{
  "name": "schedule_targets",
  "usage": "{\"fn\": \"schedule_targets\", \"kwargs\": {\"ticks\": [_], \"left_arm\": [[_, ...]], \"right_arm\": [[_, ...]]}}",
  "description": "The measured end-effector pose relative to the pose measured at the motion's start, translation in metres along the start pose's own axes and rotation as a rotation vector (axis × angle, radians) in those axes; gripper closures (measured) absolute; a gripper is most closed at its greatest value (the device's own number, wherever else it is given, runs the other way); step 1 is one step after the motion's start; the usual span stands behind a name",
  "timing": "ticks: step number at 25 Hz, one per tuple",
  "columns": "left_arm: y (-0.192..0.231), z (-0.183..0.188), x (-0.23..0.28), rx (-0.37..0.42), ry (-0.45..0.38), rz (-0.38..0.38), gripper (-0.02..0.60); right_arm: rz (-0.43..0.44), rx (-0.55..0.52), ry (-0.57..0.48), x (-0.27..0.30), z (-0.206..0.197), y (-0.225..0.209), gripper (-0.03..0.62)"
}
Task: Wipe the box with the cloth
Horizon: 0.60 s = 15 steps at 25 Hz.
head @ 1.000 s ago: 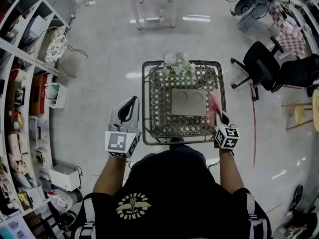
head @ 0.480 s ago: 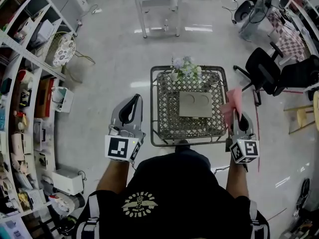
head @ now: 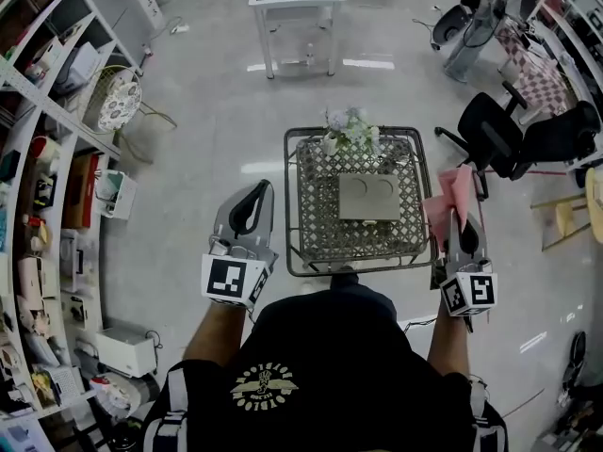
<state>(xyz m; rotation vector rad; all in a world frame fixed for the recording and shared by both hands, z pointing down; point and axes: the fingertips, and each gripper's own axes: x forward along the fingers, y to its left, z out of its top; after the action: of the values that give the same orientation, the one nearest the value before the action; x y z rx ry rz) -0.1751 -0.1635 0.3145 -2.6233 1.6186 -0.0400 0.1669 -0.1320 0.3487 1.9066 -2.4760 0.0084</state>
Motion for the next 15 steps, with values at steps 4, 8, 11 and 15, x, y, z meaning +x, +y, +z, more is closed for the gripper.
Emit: {"fn": "schedule_targets", "kwargs": {"ticks": [4, 8, 11, 15], "left_arm": [[0.0, -0.002, -0.003, -0.02, 0.0, -0.011, 0.581], [0.001, -0.003, -0.004, -0.013, -0.013, -0.03, 0.581], [0.003, -0.005, -0.004, -0.013, -0.017, -0.041, 0.581], [0.011, -0.003, -0.003, -0.004, -0.026, -0.045, 0.581]], "right_arm": [[-0.015, -0.003, -0.005, -0.005, 0.003, 0.004, 0.577], [-0.026, 0.002, -0.004, -0.007, 0.004, 0.01, 0.577], [-0.032, 0.005, 0.0, -0.008, 0.004, 0.013, 0.577], [-0.039, 0.01, -0.001, -0.005, 0.007, 0.017, 0.577]]}}
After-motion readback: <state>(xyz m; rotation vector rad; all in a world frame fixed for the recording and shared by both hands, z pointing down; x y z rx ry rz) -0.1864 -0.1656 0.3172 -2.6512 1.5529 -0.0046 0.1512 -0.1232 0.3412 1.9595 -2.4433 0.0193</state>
